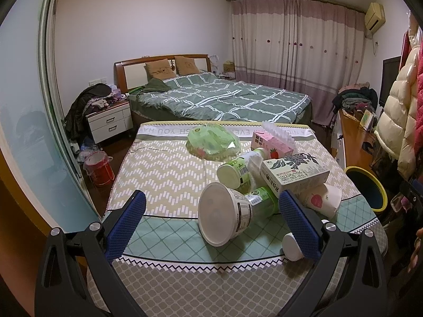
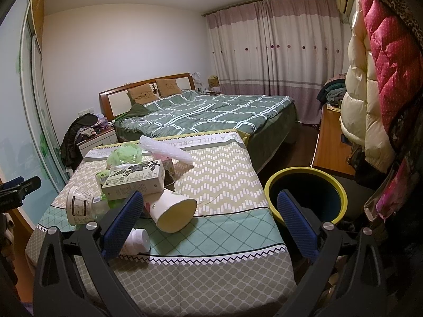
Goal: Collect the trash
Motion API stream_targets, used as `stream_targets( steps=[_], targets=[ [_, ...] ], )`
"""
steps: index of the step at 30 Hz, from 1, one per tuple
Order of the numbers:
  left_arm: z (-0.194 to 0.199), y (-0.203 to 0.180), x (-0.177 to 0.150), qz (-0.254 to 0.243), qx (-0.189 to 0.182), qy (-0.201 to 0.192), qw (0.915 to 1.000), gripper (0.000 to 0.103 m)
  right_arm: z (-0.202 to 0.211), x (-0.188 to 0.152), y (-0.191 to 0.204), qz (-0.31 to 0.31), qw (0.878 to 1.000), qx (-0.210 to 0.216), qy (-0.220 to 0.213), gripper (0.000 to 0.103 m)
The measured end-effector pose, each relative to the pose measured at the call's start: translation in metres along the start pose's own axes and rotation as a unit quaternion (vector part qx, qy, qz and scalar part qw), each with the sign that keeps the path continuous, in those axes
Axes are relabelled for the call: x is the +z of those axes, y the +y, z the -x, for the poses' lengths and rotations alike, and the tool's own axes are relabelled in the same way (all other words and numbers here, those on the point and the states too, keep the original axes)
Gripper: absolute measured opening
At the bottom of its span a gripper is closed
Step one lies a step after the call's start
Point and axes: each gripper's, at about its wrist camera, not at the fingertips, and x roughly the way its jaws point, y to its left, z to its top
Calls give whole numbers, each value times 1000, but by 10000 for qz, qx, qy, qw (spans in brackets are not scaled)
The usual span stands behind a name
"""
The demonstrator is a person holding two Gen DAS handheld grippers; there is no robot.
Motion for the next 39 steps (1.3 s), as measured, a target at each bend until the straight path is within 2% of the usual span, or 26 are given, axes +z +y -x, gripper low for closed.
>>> stream_targets(
  steps=[24,34,39],
  targets=[
    [-4,-2,-2,-32,21,37,10000,99,-5,0,-1,-21,10000,43,58,97],
    [-24,2,9,3,77,72,9999,99,-46,18,14,136,9991,339,208,97],
    [-40,2,15,20,124,135,9998,99,-80,39,33,300,9969,677,263,97]
  ],
)
